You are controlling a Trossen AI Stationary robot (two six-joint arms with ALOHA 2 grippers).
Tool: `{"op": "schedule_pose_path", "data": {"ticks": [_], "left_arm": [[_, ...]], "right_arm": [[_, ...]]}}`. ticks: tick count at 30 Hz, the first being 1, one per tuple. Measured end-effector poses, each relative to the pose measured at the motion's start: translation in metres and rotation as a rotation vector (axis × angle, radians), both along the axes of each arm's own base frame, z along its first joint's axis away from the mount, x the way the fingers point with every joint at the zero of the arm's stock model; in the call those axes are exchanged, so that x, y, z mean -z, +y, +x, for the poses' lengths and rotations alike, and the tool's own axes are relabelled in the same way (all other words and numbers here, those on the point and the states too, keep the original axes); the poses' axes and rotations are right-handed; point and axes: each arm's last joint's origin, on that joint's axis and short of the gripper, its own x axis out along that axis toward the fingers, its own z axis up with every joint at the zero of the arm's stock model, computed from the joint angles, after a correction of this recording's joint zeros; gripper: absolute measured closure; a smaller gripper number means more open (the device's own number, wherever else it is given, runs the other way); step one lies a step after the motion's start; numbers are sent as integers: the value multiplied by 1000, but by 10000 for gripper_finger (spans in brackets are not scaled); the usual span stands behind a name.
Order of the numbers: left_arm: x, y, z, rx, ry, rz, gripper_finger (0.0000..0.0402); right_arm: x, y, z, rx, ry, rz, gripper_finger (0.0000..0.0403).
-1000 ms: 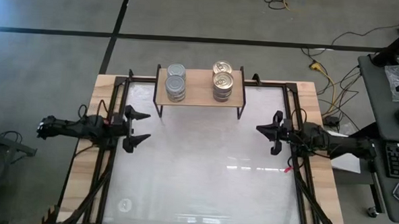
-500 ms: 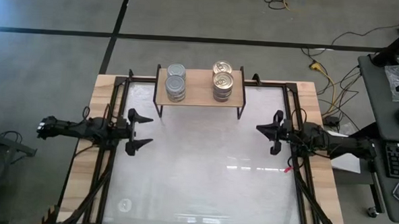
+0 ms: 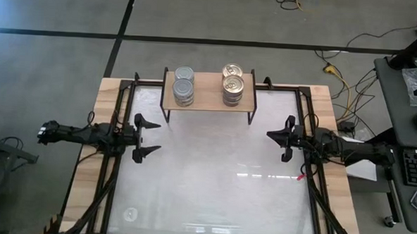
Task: Stack canned seafood by type on shelf
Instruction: Return to Home Position
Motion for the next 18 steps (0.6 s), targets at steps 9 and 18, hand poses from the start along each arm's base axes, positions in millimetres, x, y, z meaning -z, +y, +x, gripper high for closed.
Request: {"op": "schedule_pose_path", "data": {"ticks": [9,18], "left_arm": [[1,0,1,-3,17,2,2],[2,0,2,-3,27,3,2]], "right_arm": [[-1,0,0,1,-6,0,390],[-1,0,0,2,-8,0,390]]}}
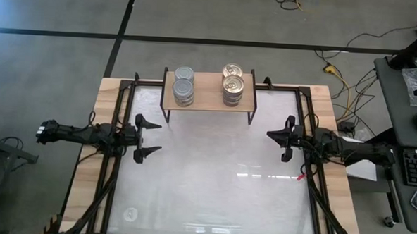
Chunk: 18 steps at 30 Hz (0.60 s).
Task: Stack canned seafood by type on shelf
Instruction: Return to Home Position
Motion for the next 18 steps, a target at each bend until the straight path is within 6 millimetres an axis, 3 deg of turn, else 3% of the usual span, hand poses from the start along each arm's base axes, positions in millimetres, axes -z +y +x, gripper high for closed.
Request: {"op": "schedule_pose_path", "data": {"ticks": [18], "left_arm": [[0,0,0,0,1,0,2]], "right_arm": [[0,0,0,0,-2,0,390]]}}
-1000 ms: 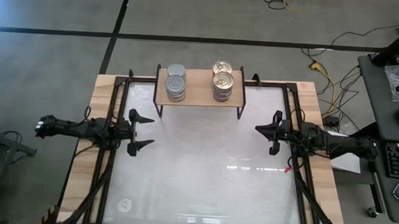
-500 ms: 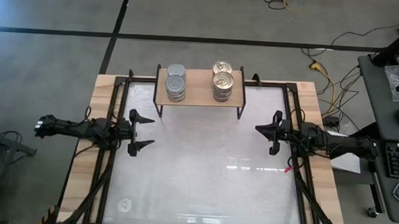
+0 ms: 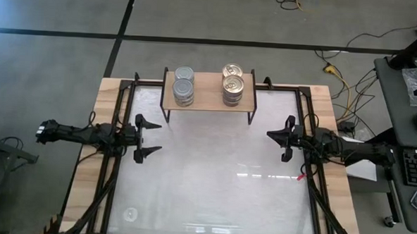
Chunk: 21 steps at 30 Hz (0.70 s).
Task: Stack canned seafood by type on shelf
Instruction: Return to Home Position
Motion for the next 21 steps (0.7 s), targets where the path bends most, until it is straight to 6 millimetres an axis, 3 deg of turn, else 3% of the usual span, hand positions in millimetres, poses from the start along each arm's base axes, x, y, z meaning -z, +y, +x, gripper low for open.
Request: {"op": "schedule_pose_path", "data": {"ticks": [21], "left_arm": [[1,0,1,0,13,2,2]], "right_arm": [[0,0,0,-1,0,0,390]]}}
